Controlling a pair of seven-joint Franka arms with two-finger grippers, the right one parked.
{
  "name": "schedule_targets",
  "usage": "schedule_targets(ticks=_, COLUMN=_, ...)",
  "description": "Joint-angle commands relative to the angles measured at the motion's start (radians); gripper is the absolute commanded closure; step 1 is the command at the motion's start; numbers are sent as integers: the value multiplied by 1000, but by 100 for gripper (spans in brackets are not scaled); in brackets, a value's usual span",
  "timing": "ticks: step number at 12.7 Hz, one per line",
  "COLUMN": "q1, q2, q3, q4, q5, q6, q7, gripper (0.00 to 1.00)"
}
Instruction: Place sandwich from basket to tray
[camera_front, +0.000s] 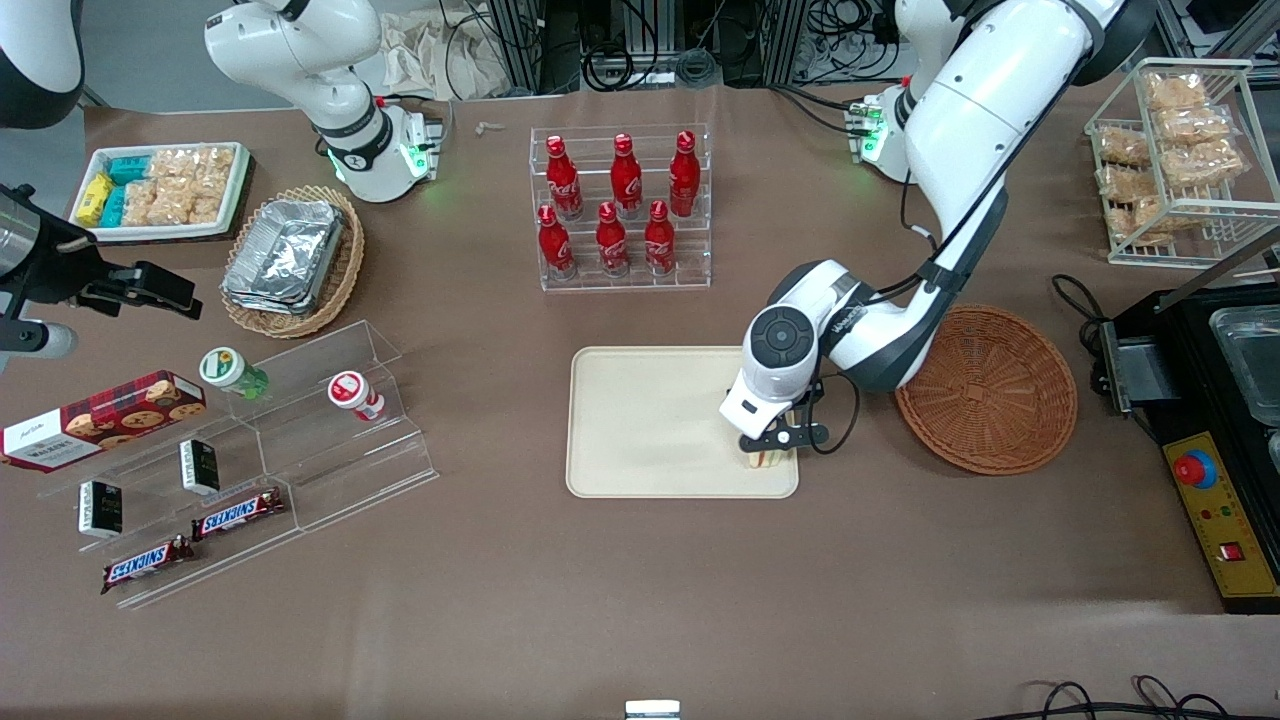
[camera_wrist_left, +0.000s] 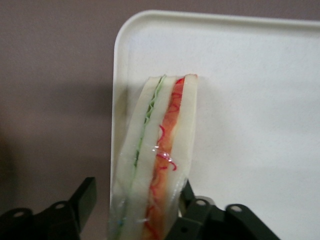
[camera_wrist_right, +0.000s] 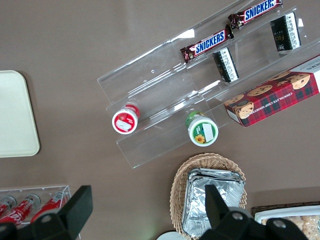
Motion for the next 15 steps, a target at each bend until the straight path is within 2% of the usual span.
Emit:
schedule_targets(ticks=1, q1=-11, q2=-3, q3=-7, q4=91, q5=17, q6=-120, q7=-41, gripper=0)
schedule_targets(ticks=3, q1=-13, q2=-17, q3=-15, q4=120, q5=15, q6=-202, q7=-26, gripper=0)
schedule_targets(ticks=6, q1=1, q2=-110, q3=-33, q4=119, q5=14, q6=-269, q7=-18, gripper=0)
schedule_targets(ticks=10, q1=73, q2=-242, q3=-30, q4=122, q5=-109, q6=-306, q7=182, gripper=0)
schedule_targets(ticks=15, q1=189, q2=-421, q3=-17, q4=122, q5=-230, q6=-438, q7=423, gripper=0)
